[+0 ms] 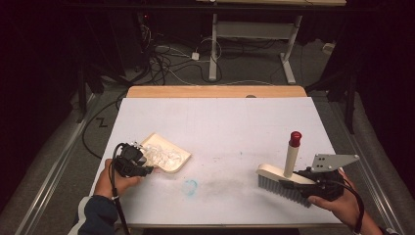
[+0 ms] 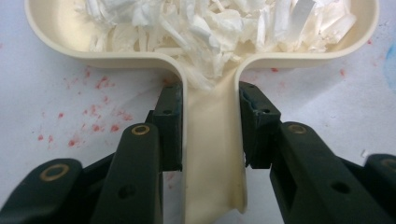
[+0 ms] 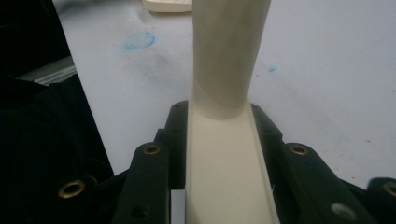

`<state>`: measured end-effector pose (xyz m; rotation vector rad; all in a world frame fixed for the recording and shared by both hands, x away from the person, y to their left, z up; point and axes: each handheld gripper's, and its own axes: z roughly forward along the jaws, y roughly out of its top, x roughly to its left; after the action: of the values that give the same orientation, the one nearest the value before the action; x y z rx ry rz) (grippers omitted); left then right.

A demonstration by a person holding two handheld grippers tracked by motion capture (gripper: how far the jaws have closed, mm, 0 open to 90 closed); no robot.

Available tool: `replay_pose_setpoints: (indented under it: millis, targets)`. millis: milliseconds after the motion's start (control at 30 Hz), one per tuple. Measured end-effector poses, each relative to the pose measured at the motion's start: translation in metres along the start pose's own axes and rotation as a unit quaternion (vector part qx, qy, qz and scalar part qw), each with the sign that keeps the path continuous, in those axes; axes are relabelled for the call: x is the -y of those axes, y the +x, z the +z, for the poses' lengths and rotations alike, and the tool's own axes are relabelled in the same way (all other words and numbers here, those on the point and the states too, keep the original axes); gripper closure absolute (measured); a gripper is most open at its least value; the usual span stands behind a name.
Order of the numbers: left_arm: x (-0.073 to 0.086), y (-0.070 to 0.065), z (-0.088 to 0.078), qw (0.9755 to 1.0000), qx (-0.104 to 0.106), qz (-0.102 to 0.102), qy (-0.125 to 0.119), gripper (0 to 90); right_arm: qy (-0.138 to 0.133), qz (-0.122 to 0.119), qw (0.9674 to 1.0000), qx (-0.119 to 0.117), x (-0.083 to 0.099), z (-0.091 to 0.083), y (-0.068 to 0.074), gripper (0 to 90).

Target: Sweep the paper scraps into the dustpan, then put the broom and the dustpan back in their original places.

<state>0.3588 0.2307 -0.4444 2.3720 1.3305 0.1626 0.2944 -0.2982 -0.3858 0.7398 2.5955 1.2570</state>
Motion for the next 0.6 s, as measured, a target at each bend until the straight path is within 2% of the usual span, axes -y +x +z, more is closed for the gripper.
replay_pose_setpoints:
  millis: [167, 300, 433, 600]
  targets:
    - [0.001, 0.003, 0.0, 0.9999, -0.004, -0.012, -0.004, 63.0, 0.003, 0.01, 0.9999, -0.008, 0.001, -0.003, -0.003, 68.3]
    - [0.001, 0.003, 0.002, 0.9997, -0.008, -0.023, -0.009, 63.0, 0.02, 0.016, 0.9995, -0.018, 0.004, 0.0, -0.008, 68.3]
    - [0.001, 0.004, 0.004, 0.999, -0.016, -0.037, -0.017, 63.0, 0.035, 0.026, 0.9987, -0.025, 0.005, 0.006, -0.018, 68.3]
    - [0.001, 0.004, 0.008, 0.9985, -0.019, -0.047, -0.022, 63.0, 0.052, 0.035, 0.9979, -0.016, 0.004, 0.012, -0.035, 68.3]
